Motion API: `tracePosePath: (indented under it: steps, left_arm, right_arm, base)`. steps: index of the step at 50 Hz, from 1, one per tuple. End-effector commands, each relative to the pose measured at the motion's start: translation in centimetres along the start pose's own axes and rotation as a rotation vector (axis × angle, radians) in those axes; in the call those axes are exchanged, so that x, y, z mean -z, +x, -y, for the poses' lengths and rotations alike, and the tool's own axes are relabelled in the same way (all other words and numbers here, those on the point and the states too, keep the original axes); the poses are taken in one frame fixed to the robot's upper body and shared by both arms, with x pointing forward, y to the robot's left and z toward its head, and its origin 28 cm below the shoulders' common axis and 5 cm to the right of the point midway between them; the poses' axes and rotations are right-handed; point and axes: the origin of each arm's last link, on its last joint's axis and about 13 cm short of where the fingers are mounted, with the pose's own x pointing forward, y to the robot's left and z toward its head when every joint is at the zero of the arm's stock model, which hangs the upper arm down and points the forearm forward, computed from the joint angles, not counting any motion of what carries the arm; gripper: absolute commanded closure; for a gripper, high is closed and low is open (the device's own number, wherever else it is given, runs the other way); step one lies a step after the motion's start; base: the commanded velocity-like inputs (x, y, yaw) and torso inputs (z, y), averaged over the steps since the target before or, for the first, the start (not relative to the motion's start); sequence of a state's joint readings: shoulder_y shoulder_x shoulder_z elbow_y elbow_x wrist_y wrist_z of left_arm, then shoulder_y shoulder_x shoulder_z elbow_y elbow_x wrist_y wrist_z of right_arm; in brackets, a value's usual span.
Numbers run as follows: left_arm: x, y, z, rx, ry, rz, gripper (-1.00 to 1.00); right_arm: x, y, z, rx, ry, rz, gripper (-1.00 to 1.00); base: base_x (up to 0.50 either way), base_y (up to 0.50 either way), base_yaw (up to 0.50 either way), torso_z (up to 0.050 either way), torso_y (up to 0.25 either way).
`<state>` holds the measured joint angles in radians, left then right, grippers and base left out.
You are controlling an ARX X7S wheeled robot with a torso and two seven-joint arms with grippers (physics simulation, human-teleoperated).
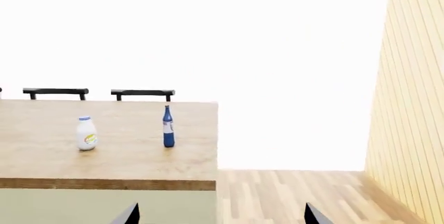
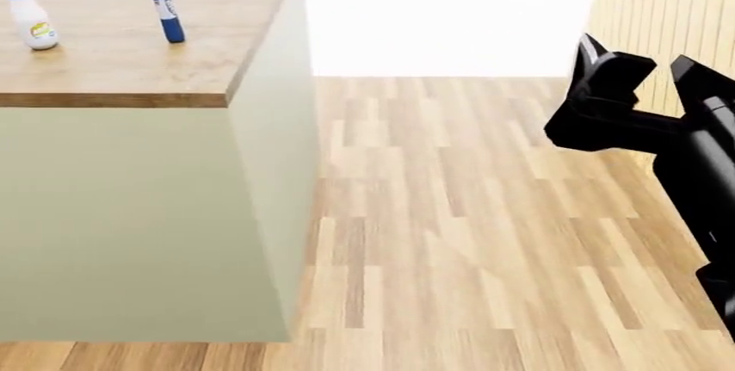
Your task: Move the drinks to the dining counter.
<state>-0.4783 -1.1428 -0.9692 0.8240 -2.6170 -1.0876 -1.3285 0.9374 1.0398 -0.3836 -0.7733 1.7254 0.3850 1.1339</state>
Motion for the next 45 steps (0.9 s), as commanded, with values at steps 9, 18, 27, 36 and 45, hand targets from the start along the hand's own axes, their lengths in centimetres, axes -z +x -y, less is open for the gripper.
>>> tracePosePath:
  steps: [9,18,27,36,45]
  left_arm:
    - [0.07,-1.54,-0.54,-0.045,-0.016,0.037,-1.00]
    - [0.22,-1.49,-0.54,-0.038,-0.014,0.036,-1.00]
    - [0.26,-1.39,-0.56,-0.037,-0.015,0.034,-1.00]
    - [0.63,-1.29,-0.48,-0.026,-0.005,0.024,-1.00]
    - [0.88,-1.02,-0.36,-0.018,-0.001,0.015,-1.00]
  right_arm:
    - [-0.23,-1.15,0.27,0.021,0.006,0.016,-1.00]
    - [-0.52,-1.30,0.16,0.019,-0.007,0.021,-1.00]
    - [-0.34,-0.66,-0.31,0.000,-0.032,0.000,-1.00]
    - [-0.56,-0.85,-0.28,0.005,-0.030,0.007,-1.00]
    - [-0.52,-0.77,-0.38,-0.003,-0.038,0.007,-1.00]
  base:
    - [0.00,-0.50,0.00,0.000,0.000]
    - [0.00,-0.50,0.00,0.000,0.000]
    - [0.00,-0.50,0.00,0.000,0.000]
    - [0.00,-0.50,0.00,0.000,0.000]
    - [0.00,-0.50,0.00,0.000,0.000]
